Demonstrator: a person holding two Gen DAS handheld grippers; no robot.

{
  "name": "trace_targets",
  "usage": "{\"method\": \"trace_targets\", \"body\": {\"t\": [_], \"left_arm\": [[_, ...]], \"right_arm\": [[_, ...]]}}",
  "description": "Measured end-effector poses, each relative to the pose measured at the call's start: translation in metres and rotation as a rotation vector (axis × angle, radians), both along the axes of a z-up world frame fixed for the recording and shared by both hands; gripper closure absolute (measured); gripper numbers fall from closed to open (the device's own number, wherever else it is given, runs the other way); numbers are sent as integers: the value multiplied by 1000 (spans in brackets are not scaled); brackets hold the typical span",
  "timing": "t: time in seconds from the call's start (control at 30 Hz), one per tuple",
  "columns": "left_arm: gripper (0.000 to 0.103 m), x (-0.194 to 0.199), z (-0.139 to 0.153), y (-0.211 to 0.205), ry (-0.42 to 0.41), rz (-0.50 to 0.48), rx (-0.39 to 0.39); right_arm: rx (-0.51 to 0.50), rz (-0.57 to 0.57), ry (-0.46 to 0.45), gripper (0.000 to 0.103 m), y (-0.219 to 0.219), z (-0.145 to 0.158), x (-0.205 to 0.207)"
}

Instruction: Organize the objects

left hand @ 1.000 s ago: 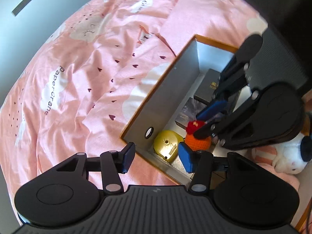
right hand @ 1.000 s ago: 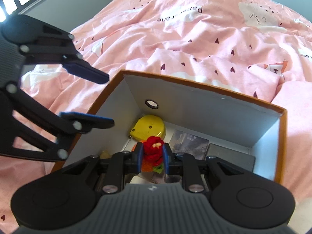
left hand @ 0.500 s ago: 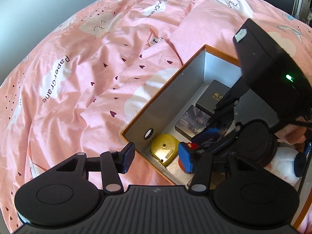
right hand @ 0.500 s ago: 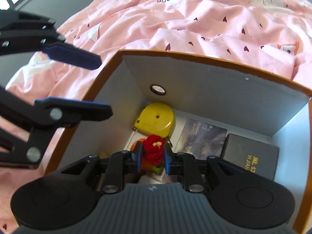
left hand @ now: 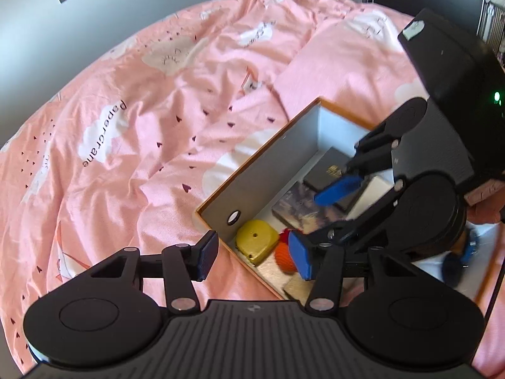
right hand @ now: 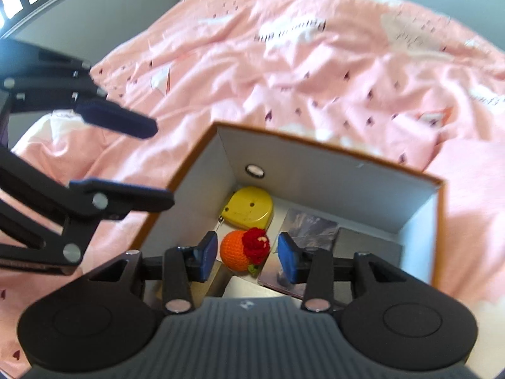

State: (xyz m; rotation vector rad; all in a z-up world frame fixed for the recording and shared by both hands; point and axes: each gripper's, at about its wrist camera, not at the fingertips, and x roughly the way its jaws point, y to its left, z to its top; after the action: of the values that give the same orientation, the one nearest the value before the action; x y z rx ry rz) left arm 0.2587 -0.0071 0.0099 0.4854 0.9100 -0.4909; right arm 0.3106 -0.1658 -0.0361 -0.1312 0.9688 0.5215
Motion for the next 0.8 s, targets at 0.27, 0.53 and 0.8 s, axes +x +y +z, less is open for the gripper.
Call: {"method": "trace_targets", "body": {"t": [0.27,0.53,0.8], "left_arm": [[32,-62,48,-7,-108,77,-44],[23,-126,64,-3,-236,262,-110],[16,-183,52,19,-266,449,-209]], "right_arm": [[-26,-48,-190,45,-21,66,-70],[-35,-169,-382,38,-40,96,-156],[119,-326,-444,25,-42,91,-233]]}}
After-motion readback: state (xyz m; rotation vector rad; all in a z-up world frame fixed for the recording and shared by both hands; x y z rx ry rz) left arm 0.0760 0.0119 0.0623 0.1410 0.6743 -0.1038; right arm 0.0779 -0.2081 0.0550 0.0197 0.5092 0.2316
